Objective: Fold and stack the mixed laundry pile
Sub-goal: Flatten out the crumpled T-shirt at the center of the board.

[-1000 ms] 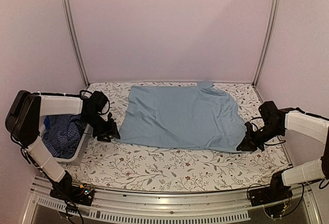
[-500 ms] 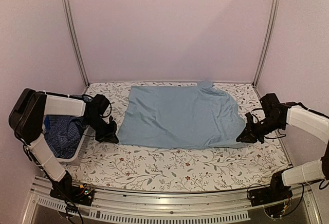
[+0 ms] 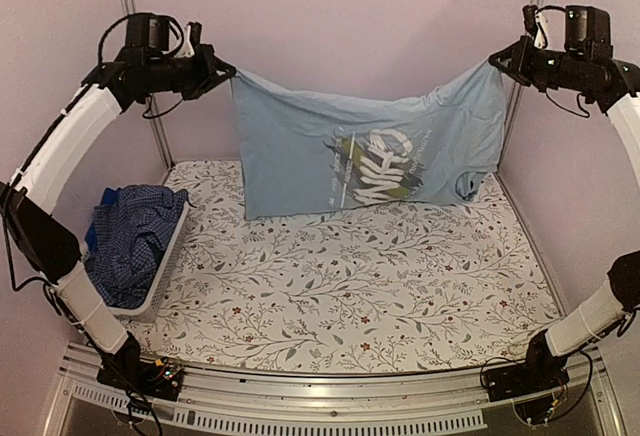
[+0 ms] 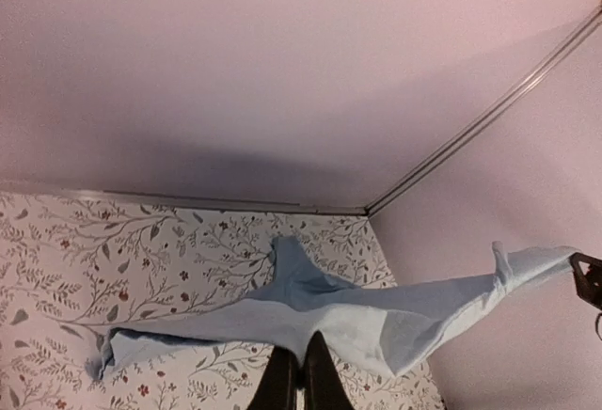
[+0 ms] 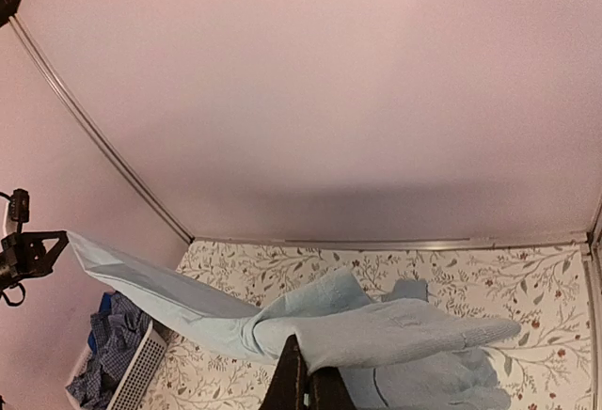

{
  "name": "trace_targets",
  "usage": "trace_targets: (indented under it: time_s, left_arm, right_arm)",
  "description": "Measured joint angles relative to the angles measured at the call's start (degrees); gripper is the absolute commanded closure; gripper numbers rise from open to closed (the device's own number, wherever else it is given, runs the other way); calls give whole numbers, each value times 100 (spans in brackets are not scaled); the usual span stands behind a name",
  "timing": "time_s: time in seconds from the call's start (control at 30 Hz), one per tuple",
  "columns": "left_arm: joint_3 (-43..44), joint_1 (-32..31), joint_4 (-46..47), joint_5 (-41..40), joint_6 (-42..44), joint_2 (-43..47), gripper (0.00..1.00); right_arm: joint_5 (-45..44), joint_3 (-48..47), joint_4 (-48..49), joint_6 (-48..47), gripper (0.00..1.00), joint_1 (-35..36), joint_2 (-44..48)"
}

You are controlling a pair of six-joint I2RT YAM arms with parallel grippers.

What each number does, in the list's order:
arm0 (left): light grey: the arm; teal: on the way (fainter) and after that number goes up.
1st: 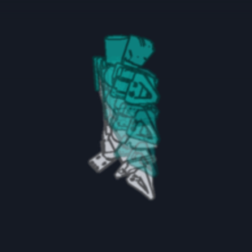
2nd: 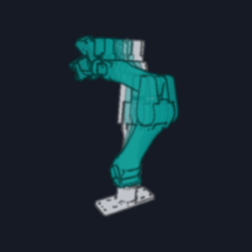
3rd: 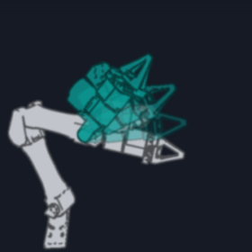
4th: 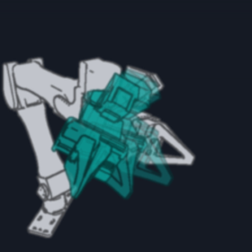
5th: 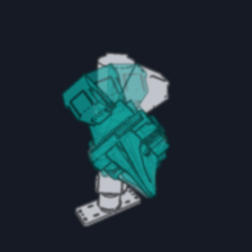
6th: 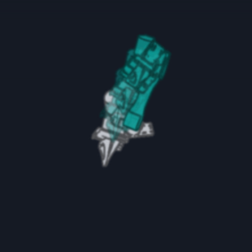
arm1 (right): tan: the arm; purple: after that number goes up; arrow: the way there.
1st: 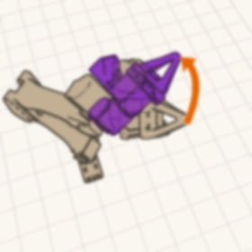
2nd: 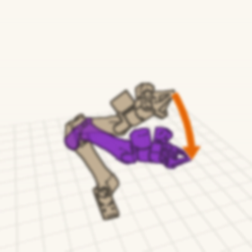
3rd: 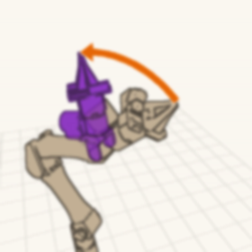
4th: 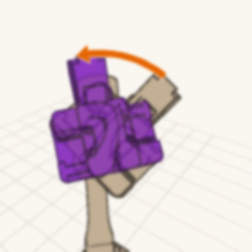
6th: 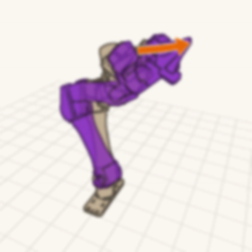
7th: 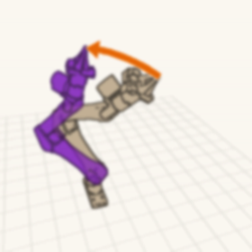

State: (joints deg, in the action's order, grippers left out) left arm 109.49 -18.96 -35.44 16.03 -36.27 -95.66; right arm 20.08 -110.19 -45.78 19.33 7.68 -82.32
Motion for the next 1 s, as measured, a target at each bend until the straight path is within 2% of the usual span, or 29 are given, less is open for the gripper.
trace_targets:
  time_s: [0.07,0.17,0.4,0.57,0.8,1.0]
  left_arm:
    - [883,0,118,15,85,15,100]
    - [1375,-4,310,142,190,240,100]
    - [1056,-306,656,693,267,1222,100]
    - [1132,-485,763,931,262,1419,100]
    - [1462,-365,608,662,232,866,100]
    - [1410,201,664,649,37,-225,100]
  right_arm:
    - [-120,-957,15,-142,100,-15,-256]
    - [-155,-1576,74,-328,100,-20,-286]
    - [162,-1694,243,-511,100,-20,267]
    - [354,-1790,485,-363,100,-20,588]
    - [-39,-1851,774,-264,100,-20,232]
    - [-682,-1838,942,-398,100,-44,-916]
